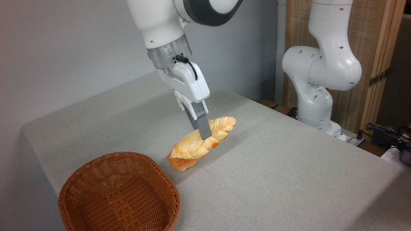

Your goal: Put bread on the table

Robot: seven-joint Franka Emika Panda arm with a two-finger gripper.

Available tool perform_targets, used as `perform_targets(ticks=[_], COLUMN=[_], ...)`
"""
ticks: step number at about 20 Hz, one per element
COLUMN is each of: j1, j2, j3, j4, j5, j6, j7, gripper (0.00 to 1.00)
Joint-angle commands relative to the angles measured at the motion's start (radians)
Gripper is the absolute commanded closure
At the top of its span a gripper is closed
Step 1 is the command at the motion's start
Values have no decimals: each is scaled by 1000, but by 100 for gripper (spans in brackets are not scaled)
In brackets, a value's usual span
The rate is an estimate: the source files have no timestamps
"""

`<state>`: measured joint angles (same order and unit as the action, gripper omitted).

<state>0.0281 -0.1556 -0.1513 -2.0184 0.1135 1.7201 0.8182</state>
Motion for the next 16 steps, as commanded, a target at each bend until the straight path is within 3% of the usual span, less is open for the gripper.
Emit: perform_targets(ticks=[1,4,8,11,16], j1=[-13,-13,-13,-13,-11], j2=[-15,-10,-13,-15,-9], j3=[13,13,82,125,125], j4=[-26,-25,-10,55,174], j5=[-35,-78,-211,-213,-213], j6=[45,55,55,53,0], j7=[18,15,19,29,-34], gripper=[0,0,0,0,0])
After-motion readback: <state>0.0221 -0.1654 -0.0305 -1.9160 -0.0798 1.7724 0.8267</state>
